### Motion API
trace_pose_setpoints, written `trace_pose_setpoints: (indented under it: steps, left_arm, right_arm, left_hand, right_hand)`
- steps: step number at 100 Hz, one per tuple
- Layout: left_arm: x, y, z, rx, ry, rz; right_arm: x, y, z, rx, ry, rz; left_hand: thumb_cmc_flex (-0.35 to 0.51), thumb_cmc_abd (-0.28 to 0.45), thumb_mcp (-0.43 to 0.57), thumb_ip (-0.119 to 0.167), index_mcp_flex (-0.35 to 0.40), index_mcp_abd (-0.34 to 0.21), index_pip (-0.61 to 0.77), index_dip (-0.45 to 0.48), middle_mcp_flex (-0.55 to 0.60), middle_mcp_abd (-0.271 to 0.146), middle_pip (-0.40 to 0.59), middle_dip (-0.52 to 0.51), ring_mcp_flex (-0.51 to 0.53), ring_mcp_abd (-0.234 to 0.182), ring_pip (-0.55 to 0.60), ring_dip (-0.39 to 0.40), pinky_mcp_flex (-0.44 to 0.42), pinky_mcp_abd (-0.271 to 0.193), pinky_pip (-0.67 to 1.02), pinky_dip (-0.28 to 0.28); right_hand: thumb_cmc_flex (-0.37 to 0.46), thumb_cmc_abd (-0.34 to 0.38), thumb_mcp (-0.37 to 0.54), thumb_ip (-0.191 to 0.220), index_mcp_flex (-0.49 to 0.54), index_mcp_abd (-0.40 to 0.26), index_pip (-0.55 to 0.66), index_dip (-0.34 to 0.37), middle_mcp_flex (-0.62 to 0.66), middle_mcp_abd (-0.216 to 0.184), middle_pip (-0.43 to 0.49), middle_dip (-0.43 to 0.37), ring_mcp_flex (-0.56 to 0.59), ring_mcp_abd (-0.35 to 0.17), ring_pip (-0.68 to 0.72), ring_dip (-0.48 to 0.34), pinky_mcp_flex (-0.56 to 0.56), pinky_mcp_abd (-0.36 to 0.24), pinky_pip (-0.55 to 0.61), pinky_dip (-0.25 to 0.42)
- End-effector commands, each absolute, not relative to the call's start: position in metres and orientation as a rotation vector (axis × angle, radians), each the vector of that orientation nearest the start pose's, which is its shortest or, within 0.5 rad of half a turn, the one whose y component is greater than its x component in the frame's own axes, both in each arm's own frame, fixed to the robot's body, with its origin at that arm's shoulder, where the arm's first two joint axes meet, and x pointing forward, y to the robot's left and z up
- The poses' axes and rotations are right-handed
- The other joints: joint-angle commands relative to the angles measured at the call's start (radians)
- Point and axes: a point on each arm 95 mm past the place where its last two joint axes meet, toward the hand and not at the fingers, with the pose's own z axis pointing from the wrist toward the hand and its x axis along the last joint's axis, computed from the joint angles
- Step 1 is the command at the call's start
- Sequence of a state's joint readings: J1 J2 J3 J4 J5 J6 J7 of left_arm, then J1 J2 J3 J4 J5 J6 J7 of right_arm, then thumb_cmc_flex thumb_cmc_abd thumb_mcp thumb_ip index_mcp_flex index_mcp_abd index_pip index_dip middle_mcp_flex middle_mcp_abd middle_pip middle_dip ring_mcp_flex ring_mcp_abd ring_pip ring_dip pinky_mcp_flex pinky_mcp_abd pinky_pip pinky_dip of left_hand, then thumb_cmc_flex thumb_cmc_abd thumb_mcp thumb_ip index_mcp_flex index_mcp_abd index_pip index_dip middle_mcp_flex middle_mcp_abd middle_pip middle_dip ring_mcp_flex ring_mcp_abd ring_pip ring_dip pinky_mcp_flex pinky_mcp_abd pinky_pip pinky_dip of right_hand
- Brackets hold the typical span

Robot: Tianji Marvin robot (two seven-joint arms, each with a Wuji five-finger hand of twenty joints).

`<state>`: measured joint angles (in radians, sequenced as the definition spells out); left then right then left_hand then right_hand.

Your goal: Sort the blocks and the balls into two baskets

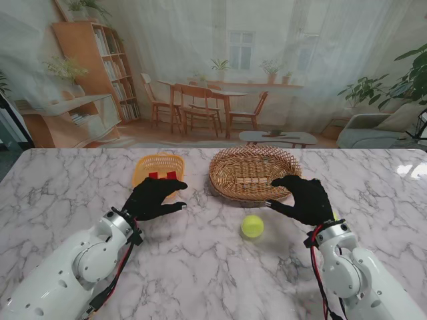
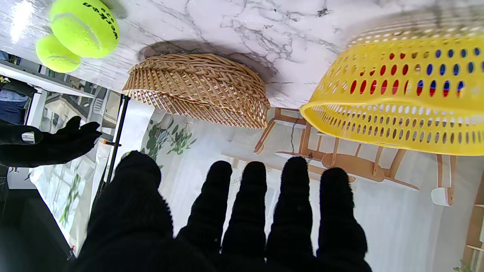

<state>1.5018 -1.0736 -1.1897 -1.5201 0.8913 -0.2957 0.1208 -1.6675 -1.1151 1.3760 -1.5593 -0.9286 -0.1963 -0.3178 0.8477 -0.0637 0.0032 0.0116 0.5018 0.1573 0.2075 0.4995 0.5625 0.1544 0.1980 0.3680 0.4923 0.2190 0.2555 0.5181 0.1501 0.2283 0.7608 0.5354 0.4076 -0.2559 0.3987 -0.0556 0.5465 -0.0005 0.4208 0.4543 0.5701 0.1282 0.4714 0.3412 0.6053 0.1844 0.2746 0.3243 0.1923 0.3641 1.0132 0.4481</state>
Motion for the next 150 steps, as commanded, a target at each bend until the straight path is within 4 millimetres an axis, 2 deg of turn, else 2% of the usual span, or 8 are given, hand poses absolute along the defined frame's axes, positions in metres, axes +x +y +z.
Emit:
trace_pose_setpoints:
  steps: [1,29,55,68,73,90,103,150]
  left_arm:
    - [0.410,-0.006,-0.320,-1.090,1.569,-1.763]
    - [0.412,0.000,-0.319,-1.096,1.563,-1.745]
    - [0.412,0.000,-0.319,-1.099,1.562,-1.743]
    - [0.412,0.002,-0.319,-1.100,1.560,-1.736]
    - [0.412,0.003,-0.319,-1.101,1.557,-1.732]
    - [0.413,0.005,-0.318,-1.096,1.550,-1.724]
    - [0.413,0.006,-0.318,-1.098,1.551,-1.719]
    - [0.414,0.004,-0.320,-1.102,1.558,-1.723]
  right_arm:
    - [0.378,-0.066,-0.327,1.139,1.220,1.627]
    - [0.364,-0.102,-0.333,1.107,1.212,1.476]
    - [0.359,-0.118,-0.342,1.109,1.219,1.373]
    - [0.362,-0.124,-0.346,1.109,1.241,1.336]
    - [0.363,-0.126,-0.348,1.108,1.249,1.320]
    - [0.366,-0.136,-0.357,1.052,1.278,1.237]
    - [0.370,-0.143,-0.365,1.031,1.293,1.191]
    - [0.377,-0.148,-0.399,1.132,1.287,1.090]
  left_hand:
    - [-0.004,0.052,-0.025,-0.009,-0.024,-0.004,-0.015,-0.012,0.014,-0.010,-0.004,0.010,0.005,-0.004,-0.001,0.009,-0.013,0.026,0.011,0.021]
    - [-0.005,0.048,-0.026,-0.009,-0.013,-0.005,-0.012,-0.012,0.019,-0.009,-0.007,0.008,0.006,-0.002,-0.004,0.008,-0.015,0.029,0.007,0.023]
    - [-0.005,0.050,-0.025,-0.008,-0.016,-0.007,-0.014,-0.013,0.018,-0.012,-0.010,0.008,0.006,-0.003,-0.006,0.008,-0.015,0.030,0.005,0.024]
    - [-0.005,0.050,-0.025,-0.008,-0.014,-0.006,-0.013,-0.012,0.018,-0.011,-0.010,0.008,0.006,-0.002,-0.006,0.008,-0.015,0.030,0.004,0.026]
    - [-0.005,0.051,-0.025,-0.008,-0.014,-0.007,-0.013,-0.012,0.019,-0.011,-0.010,0.009,0.007,-0.003,-0.006,0.008,-0.016,0.030,0.003,0.026]
    - [-0.006,0.051,-0.026,-0.008,-0.013,-0.008,-0.013,-0.012,0.020,-0.012,-0.010,0.009,0.008,-0.004,-0.006,0.008,-0.015,0.030,0.002,0.027]
    - [-0.004,0.052,-0.025,-0.008,-0.013,-0.008,-0.012,-0.012,0.021,-0.012,-0.009,0.010,0.008,-0.004,-0.006,0.008,-0.015,0.032,0.002,0.028]
    - [-0.005,0.055,-0.025,-0.007,-0.011,-0.010,-0.009,-0.011,0.026,-0.017,-0.005,0.012,0.011,-0.008,-0.004,0.009,-0.016,0.033,-0.002,0.030]
  right_hand:
    - [-0.002,0.042,-0.007,0.023,0.016,-0.027,0.006,0.023,-0.028,0.008,-0.007,0.002,-0.024,-0.016,-0.015,-0.002,-0.020,-0.007,-0.015,-0.011]
    - [-0.004,0.041,-0.007,0.023,0.010,-0.028,0.005,0.023,-0.036,0.010,-0.004,0.002,-0.033,-0.017,-0.012,-0.003,-0.027,-0.007,-0.019,-0.009]
    - [-0.015,0.034,-0.011,0.021,-0.017,-0.027,-0.006,0.020,-0.080,0.016,-0.015,-0.003,-0.060,-0.018,-0.020,-0.007,-0.038,-0.012,-0.024,-0.009]
    - [-0.076,-0.036,0.023,0.018,-0.059,-0.023,-0.024,0.020,-0.134,0.020,-0.016,-0.005,-0.081,-0.025,-0.022,-0.008,-0.054,-0.010,-0.037,-0.007]
    - [-0.131,-0.079,0.094,0.001,-0.083,-0.013,-0.039,0.020,-0.150,0.022,-0.014,-0.004,-0.084,-0.027,-0.015,0.002,-0.056,-0.010,-0.042,0.002]
    - [-0.213,-0.179,0.196,-0.015,-0.103,0.051,-0.067,0.017,-0.175,0.039,0.136,0.134,-0.065,-0.032,0.103,0.084,-0.004,-0.065,-0.001,0.030]
    - [-0.227,-0.207,0.223,-0.018,-0.096,0.077,-0.054,0.032,-0.175,0.037,0.222,0.216,-0.055,-0.037,0.238,0.150,0.047,-0.109,0.062,0.035]
    - [-0.175,-0.217,0.217,-0.013,-0.058,0.102,-0.024,0.055,-0.134,0.034,0.281,0.259,-0.013,-0.040,0.368,0.197,0.161,-0.162,0.160,0.049]
